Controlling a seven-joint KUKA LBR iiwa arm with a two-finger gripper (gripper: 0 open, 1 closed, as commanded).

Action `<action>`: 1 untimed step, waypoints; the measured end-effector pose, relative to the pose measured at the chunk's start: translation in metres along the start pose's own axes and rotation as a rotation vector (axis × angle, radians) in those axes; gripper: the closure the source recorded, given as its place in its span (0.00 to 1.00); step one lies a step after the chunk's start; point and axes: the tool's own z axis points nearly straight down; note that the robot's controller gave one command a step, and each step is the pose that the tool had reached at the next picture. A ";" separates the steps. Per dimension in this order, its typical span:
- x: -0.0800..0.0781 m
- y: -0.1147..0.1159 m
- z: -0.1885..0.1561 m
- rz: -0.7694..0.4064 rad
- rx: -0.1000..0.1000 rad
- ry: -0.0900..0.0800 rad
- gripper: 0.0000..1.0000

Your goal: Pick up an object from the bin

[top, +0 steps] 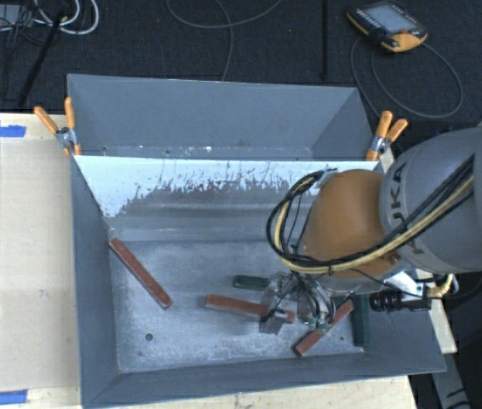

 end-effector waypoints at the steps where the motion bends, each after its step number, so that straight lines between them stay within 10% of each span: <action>1: 0.000 0.000 -0.009 -0.001 -0.001 -0.002 1.00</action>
Offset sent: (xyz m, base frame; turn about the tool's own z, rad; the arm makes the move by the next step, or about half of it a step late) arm 0.0002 0.0000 0.0207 0.0000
